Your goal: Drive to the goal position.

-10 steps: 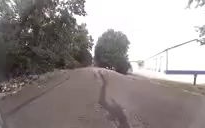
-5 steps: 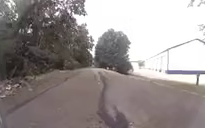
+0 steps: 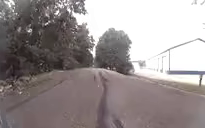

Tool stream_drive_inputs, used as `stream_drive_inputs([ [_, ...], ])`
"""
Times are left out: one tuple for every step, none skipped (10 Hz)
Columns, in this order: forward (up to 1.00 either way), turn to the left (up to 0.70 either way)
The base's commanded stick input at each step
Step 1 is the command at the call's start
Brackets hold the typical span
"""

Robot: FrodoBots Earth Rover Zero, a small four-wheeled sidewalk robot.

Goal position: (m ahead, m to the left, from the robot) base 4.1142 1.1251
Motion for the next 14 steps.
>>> stream_drive_inputs([
  [0.7,0.23],
  [0.7,0.05],
  [0.7,0.0],
  [0.7,0.0],
  [0.7,0.0],
  [0.7,0.0],
  [0.7,0.0],
  [0.7,0.0],
  [0.7,0.0],
  [0.7,0.0],
  [0.7,0.0],
  [0.7,0.0],
  [0.7,0.0],
  [0.7,0.0],
])
